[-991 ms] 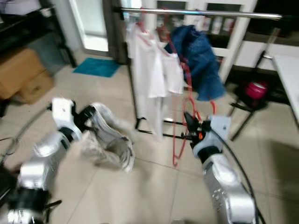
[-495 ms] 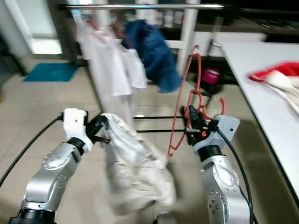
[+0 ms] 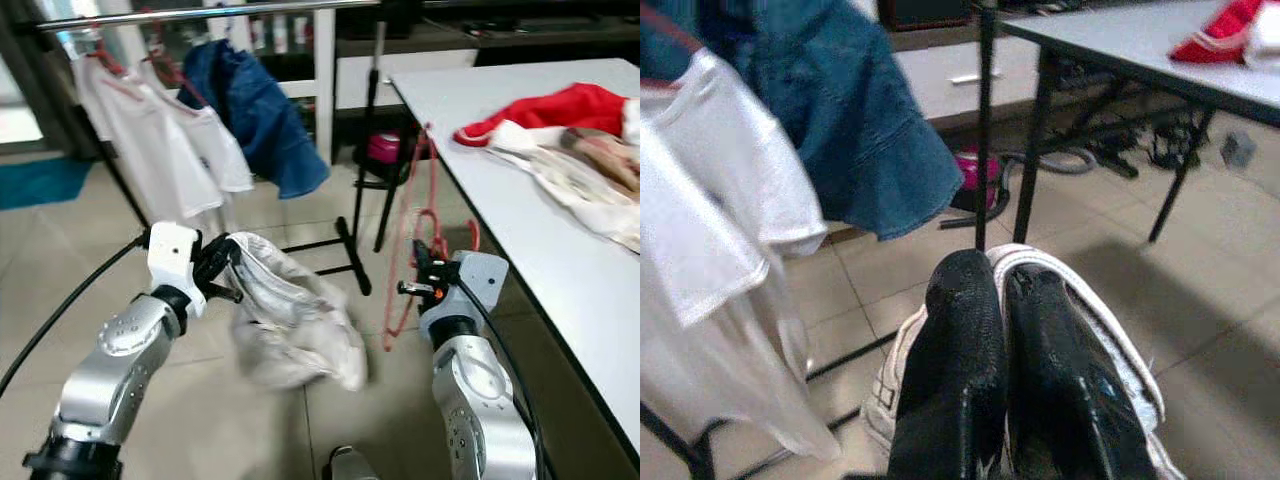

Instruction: Hang hanger

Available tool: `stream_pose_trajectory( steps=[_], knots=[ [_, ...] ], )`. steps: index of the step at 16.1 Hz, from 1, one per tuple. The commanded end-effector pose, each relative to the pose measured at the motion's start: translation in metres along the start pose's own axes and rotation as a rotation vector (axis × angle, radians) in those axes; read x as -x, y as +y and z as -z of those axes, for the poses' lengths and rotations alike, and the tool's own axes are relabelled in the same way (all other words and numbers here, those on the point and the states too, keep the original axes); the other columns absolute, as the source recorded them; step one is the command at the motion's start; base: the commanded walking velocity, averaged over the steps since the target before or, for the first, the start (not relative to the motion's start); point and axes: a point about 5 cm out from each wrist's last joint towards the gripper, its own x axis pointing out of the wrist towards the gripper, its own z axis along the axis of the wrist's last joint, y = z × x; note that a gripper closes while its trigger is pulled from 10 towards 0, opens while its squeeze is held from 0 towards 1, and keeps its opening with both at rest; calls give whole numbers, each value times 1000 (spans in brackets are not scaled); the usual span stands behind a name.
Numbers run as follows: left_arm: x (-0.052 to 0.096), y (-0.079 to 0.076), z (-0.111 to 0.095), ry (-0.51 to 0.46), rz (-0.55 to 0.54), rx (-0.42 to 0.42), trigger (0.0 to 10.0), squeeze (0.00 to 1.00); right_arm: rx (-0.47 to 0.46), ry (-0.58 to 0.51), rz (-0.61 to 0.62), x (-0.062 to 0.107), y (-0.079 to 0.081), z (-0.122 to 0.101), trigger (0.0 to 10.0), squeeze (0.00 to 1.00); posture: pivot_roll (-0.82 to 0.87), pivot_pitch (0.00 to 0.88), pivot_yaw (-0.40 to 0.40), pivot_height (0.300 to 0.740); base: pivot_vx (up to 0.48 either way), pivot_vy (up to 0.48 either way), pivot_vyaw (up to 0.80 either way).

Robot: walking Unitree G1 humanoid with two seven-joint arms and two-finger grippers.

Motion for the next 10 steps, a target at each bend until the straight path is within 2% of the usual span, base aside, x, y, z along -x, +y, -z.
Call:
stream_pose_trajectory(
  steps=[1, 4, 5, 6, 7, 10],
  knots=[
    [-3, 0, -9, -38, 15, -24, 10000, 0, 34, -10, 12, 0, 1, -6, 10000, 0, -153, 0, 76, 719, 0, 0, -788],
    [-5, 2, -10, -42, 1, -27, 10000, 0, 23, -51, -9, 0, 5, -11, 10000, 0, -154, 0, 78, 719, 0, 0, -788],
    [-5, 2, -10, -41, 1, -31, 10000, 0, 2, -66, -20, 0, 6, -12, 10000, 0, -154, 0, 78, 719, 0, 0, -788],
    [-4, 1, -9, -42, -1, -44, 10000, 0, -56, -105, -52, 1, 9, -17, 10000, 0, -154, 0, 78, 719, 0, 0, -800],
    [-4, 1, -8, -43, -6, -52, 10000, 0, -65, -119, -61, 1, 10, -19, 10000, 0, -148, 0, 71, 719, 0, 0, -800],
    [-3, 2, -9, -53, -16, -52, 10000, 0, -45, -113, -72, 0, 13, -18, 10000, 0, -146, 0, 69, 719, 0, 0, -800]
  ],
)
